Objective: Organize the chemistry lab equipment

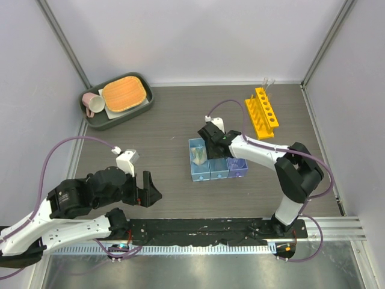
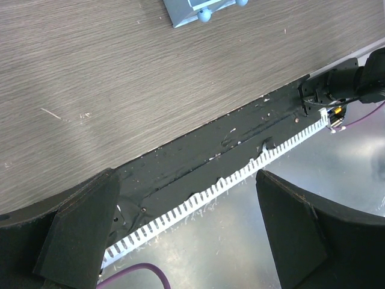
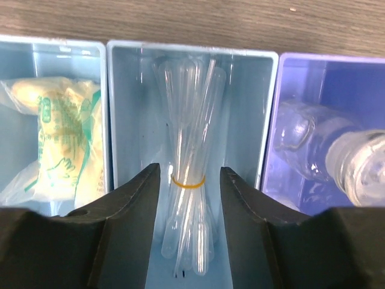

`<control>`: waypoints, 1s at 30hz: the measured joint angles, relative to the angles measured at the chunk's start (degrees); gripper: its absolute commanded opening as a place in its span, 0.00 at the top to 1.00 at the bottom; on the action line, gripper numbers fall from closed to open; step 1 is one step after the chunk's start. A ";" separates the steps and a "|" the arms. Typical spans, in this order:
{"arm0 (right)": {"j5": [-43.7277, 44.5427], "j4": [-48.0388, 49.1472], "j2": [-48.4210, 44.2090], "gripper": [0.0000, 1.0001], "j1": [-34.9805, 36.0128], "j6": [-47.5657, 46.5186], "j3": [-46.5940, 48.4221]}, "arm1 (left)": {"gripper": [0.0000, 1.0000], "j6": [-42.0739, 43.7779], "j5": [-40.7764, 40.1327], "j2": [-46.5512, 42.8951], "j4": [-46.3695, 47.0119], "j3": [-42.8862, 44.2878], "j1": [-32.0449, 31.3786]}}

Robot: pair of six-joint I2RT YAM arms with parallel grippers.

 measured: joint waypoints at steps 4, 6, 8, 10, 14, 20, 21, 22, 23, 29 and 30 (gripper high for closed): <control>0.02 -3.17 -2.03 0.38 0.39 0.42 0.48 | 0.00 0.02 0.00 0.13 0.13 0.00 0.00; 0.33 -5.05 -3.98 0.29 0.63 0.44 1.42 | 0.00 0.02 0.00 0.22 0.37 0.00 0.00; 0.79 -6.95 -6.05 0.25 0.72 0.50 2.73 | 0.00 0.02 0.00 0.28 0.63 0.00 0.00; 1.29 -8.33 -8.00 0.21 0.76 0.33 4.42 | 0.00 0.00 0.00 0.37 0.90 0.00 0.00; 2.73 -10.95 -10.60 0.07 0.96 0.07 9.05 | 0.00 0.00 0.00 0.70 1.22 0.00 0.00; 4.35 -12.74 -13.57 0.06 1.51 -0.28 11.28 | 0.00 0.00 -0.81 1.44 1.73 0.00 0.00; 4.68 -13.03 -14.19 0.06 1.55 -0.31 11.28 | 0.00 0.00 -1.25 1.46 1.90 0.00 0.00; 4.98 -13.27 -14.82 0.06 1.57 -0.42 11.28 | 0.00 0.00 -1.68 1.44 2.08 0.00 0.00; 5.31 -13.35 -15.54 0.06 1.60 -0.48 11.28 | 0.00 -0.02 -2.23 1.44 2.23 0.00 0.00; 7.63 -13.46 -19.30 0.05 1.60 -1.05 11.26 | 0.00 -0.09 -5.79 2.86 2.27 0.81 0.00; 8.00 -13.46 -19.56 0.06 1.60 -1.09 11.26 | 0.00 -0.11 -6.58 3.37 2.32 1.18 0.00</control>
